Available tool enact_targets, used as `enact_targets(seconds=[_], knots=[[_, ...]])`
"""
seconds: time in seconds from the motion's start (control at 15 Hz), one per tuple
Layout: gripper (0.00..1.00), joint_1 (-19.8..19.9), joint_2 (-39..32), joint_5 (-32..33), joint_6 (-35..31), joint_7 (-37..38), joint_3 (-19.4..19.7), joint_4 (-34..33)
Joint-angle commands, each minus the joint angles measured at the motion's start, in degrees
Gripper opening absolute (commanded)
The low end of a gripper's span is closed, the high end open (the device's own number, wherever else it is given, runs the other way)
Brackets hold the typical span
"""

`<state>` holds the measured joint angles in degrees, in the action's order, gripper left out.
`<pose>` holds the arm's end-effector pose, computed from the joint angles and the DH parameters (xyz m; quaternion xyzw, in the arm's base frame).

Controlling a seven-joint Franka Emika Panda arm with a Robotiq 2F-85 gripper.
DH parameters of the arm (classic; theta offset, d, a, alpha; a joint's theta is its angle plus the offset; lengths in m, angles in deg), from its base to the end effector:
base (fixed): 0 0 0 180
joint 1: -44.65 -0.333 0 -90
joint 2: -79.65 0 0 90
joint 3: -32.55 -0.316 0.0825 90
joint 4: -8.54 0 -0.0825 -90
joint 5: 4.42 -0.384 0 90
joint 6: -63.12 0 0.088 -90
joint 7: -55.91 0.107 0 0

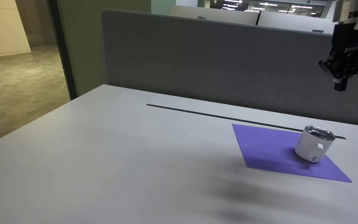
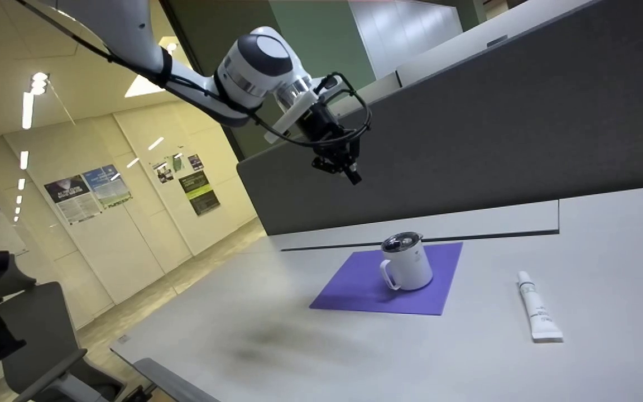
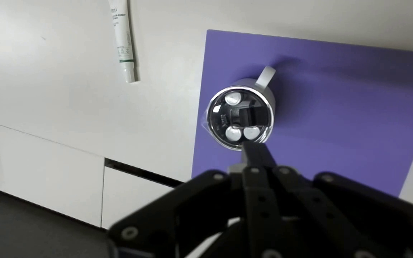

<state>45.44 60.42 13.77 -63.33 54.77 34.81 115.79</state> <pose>0.6274 -0.0426 0.3368 0.9879 0.0786 -0.0055 0.1334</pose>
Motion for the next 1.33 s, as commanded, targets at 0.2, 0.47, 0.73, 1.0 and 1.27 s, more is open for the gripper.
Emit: enact_targets(seconds=[0.2,0.47,0.73,1.0,1.27], knots=[[0.0,-0.7,0.2,-0.2,0.1,-0.1,0.2,-0.1],[0.0,-0.6,0.2,-0.2,0.1,-0.1,0.2,-0.1],[0.0,-0.2,-1.2,-0.4,-4.2,0.0,0.3,-0.1],[0.0,0.3,-3.3,-1.7,-9.2,-0.1,0.6,0.2],[0.0,0.3,-6.2,-1.9,-9.2,0.2,1.6,0.0]])
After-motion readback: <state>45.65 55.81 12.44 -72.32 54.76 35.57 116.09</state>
